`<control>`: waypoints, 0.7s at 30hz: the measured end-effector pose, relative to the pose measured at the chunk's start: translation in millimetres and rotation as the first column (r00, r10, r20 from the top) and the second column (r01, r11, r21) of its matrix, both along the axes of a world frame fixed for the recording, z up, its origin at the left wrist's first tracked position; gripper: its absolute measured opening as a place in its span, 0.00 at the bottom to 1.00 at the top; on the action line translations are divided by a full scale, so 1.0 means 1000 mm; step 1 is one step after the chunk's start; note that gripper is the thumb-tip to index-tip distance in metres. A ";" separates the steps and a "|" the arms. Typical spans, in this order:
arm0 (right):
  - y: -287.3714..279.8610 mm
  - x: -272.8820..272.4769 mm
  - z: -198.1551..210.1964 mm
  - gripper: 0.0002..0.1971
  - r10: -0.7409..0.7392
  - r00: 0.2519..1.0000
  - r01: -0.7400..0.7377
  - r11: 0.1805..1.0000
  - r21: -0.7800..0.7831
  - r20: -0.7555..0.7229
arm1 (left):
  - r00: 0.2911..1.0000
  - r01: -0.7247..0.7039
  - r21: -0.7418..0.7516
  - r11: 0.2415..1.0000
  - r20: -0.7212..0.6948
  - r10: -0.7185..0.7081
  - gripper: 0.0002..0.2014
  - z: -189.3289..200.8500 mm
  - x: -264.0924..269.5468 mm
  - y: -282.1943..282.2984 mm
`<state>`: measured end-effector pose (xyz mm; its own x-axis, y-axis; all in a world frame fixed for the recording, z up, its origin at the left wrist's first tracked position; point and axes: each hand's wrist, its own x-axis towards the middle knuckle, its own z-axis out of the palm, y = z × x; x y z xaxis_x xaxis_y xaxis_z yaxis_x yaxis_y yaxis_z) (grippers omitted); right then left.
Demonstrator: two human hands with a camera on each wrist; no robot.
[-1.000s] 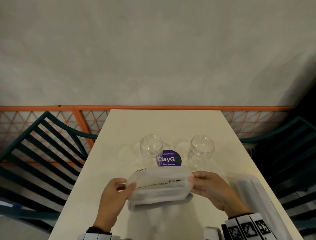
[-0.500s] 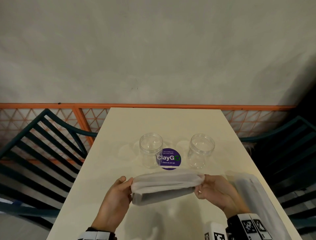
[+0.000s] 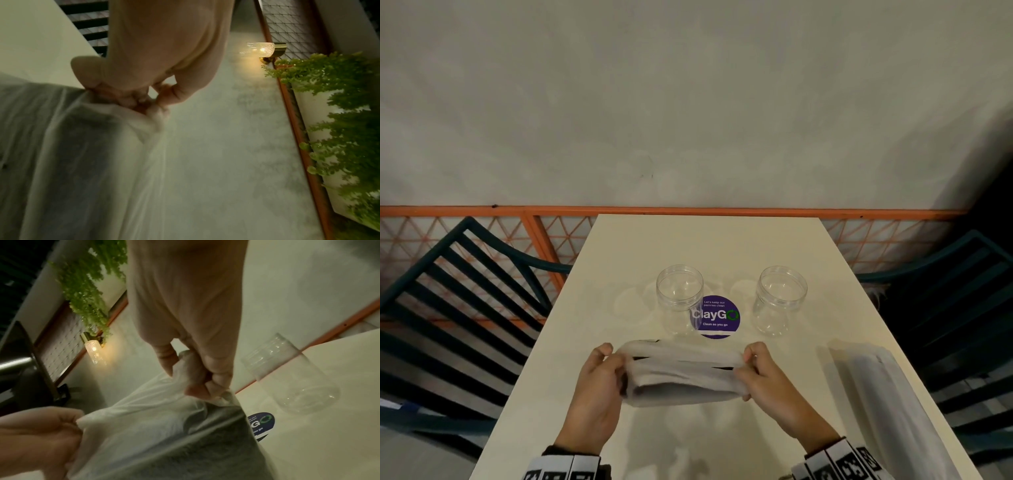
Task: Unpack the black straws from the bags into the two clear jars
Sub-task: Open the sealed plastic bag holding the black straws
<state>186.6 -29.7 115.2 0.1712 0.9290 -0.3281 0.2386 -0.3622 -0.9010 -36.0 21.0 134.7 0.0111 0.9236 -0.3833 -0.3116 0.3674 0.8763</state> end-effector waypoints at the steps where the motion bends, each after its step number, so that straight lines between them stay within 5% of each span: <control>1: 0.000 -0.003 0.001 0.08 -0.017 1.000 0.017 1.000 0.005 0.009 | 0.999 0.015 0.035 0.999 -0.035 -0.013 0.15 0.003 0.001 -0.001; 9: 0.006 0.005 0.001 0.09 -0.154 0.942 0.130 0.987 0.099 0.299 | 0.986 0.147 0.119 0.982 -0.092 -0.136 0.18 0.000 0.011 -0.011; 11: 0.007 0.006 0.002 0.07 -0.196 0.970 0.188 0.980 0.067 0.145 | 0.982 0.103 0.103 0.989 -0.166 -0.085 0.18 -0.005 0.010 -0.009; 13: 0.008 0.007 0.005 0.09 -0.274 0.948 0.279 0.960 0.006 -0.159 | 0.949 0.081 0.135 0.987 -0.313 -0.035 0.17 -0.011 0.009 -0.008; 16: 0.010 0.015 0.013 0.12 -0.373 0.735 0.367 0.921 -0.130 -0.566 | 0.797 0.182 0.216 0.959 -0.604 -0.015 0.15 -0.020 0.008 -0.012; 21: 0.010 0.028 0.010 0.16 -0.419 0.451 0.329 0.899 -0.290 -0.788 | 0.517 0.425 0.181 0.887 -0.853 -0.074 0.21 -0.031 0.004 -0.011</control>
